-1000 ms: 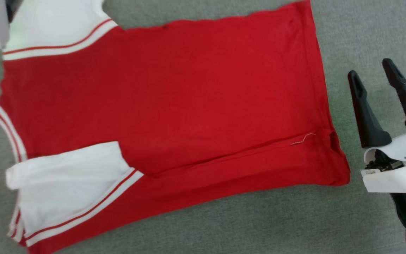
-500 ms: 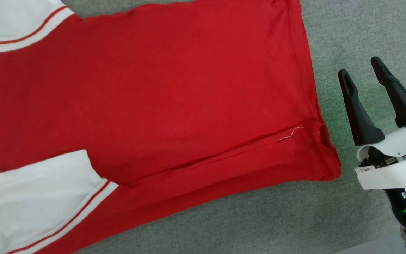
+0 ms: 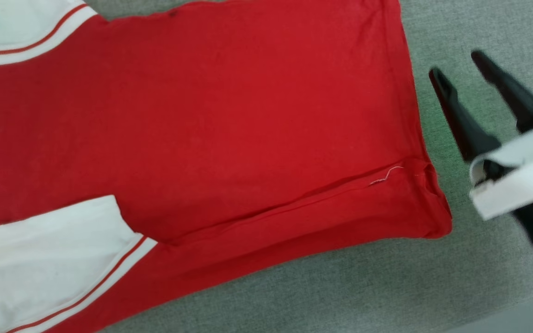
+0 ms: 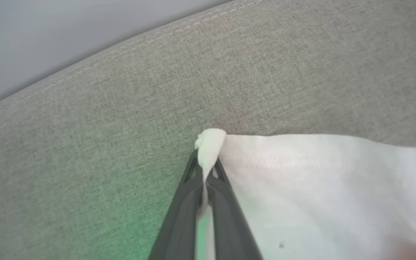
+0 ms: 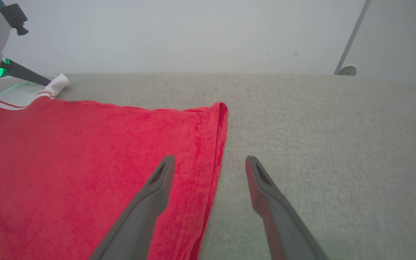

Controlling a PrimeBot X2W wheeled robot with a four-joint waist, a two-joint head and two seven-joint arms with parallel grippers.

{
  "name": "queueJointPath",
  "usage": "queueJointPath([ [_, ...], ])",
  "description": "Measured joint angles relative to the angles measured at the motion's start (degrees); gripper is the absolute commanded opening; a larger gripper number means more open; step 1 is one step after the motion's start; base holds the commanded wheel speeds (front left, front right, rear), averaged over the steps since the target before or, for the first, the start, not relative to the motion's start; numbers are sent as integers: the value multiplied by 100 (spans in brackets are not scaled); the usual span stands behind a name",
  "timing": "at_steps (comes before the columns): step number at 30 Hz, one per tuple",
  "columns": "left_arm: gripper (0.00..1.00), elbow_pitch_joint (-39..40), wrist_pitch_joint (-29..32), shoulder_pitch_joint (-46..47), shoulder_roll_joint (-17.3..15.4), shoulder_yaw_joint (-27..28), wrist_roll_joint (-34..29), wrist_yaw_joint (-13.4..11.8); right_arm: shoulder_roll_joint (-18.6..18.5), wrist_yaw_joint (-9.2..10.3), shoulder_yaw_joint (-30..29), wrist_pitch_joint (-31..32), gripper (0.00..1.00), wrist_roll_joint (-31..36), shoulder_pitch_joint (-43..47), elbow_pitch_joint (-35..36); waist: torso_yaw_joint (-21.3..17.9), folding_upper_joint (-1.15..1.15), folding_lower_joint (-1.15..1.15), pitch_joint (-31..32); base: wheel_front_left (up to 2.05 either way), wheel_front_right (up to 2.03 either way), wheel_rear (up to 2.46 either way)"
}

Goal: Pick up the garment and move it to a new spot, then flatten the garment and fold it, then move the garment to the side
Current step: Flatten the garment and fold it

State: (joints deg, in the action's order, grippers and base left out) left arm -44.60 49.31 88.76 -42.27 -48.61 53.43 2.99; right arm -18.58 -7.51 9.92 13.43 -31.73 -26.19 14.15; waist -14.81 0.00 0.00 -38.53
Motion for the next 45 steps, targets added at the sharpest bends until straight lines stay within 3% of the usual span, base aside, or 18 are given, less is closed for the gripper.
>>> queueJointPath([
  [5,0,-4,-191,-62,119,33,54,2,-151,0,188,909,100,-27,-1011,-292,120,0,0,12,0,0,0],
  [12,0,-83,-353,-62,303,65,118,54,-250,0,655,2065,100,-209,-2405,-1439,344,0,0,0,0,0,0],
  [26,0,-353,-634,49,593,63,167,205,-122,0,1194,3373,100,-480,-4065,-3711,586,0,0,-68,0,0,0],
  [27,0,-372,-653,53,604,60,168,208,-97,1,1211,3460,96,-563,-4143,-3838,592,0,0,-73,0,0,0],
  [29,0,-416,-681,70,621,58,185,232,-79,0,1266,3664,2,-613,-4293,-4042,599,0,0,-81,0,0,0],
  [37,0,-587,-911,118,699,73,209,286,-25,-1,1318,3889,0,-719,-4594,-4539,626,0,0,-89,0,0,0],
  [45,0,-690,-1263,101,767,153,389,368,-302,-1,1571,3356,0,-932,-4442,-4524,772,0,0,156,0,0,0],
])
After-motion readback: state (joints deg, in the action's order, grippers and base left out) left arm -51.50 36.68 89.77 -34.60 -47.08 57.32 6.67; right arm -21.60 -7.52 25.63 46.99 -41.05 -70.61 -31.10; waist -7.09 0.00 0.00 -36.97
